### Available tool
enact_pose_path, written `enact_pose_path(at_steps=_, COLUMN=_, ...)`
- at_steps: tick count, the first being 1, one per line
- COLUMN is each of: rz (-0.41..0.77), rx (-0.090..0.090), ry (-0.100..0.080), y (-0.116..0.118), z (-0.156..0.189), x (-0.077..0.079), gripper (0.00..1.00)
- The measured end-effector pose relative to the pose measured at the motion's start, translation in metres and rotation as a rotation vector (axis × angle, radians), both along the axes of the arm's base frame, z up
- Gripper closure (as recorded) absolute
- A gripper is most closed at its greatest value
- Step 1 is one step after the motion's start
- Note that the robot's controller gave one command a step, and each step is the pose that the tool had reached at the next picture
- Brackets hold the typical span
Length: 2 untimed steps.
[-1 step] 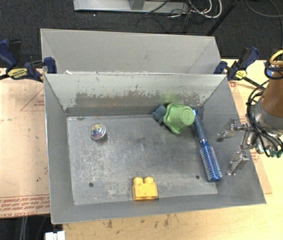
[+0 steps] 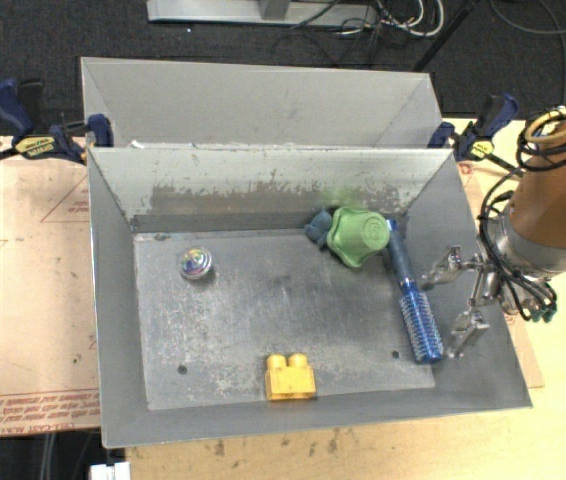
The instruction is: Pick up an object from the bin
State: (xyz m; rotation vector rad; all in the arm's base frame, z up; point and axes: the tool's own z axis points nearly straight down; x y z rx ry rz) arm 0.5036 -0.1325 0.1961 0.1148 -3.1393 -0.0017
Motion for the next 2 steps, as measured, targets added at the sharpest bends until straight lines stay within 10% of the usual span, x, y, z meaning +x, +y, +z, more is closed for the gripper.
enact_pose_path(at_steps=1, rz=0.388, rx=0.001, ry=0.000, y=-0.004, z=-0.123, x=0.022, gripper=0.00)
enact_pose_path(at_steps=2, rz=0.629, rx=-0.003, ry=-0.004, y=-0.023, z=-0.058, x=-0.024, gripper=0.00)
